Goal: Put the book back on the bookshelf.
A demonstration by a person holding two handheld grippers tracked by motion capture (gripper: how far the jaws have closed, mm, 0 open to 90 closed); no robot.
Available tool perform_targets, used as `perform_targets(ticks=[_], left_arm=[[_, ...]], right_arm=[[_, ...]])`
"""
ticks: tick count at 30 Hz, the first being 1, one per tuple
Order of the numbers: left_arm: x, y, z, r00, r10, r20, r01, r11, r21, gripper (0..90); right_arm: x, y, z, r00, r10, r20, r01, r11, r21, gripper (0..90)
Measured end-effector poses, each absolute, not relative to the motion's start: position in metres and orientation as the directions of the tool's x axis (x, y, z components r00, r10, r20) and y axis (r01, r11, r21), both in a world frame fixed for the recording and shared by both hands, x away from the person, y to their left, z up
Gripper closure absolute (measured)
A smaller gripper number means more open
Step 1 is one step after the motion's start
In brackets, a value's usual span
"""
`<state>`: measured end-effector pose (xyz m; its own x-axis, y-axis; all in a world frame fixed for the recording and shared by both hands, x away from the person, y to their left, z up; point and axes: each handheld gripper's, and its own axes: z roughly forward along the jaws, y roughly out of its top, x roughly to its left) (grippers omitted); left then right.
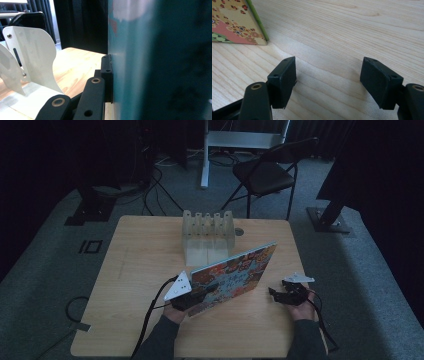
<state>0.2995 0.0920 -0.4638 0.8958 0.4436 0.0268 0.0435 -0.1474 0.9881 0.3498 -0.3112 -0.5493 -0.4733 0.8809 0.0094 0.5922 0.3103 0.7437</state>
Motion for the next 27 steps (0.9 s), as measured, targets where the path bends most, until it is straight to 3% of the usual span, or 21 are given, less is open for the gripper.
perform_targets(ticks=[27], left_arm=[[0.297, 0.109, -0.457, 0.864, 0.503, 0.02, 0.054, -0.133, 0.99, 81.3]], right_arm=[[0.35, -0.311, -0.549, -0.474, 0.881, 0.009, 0.592, 0.311, 0.743, 28.4]])
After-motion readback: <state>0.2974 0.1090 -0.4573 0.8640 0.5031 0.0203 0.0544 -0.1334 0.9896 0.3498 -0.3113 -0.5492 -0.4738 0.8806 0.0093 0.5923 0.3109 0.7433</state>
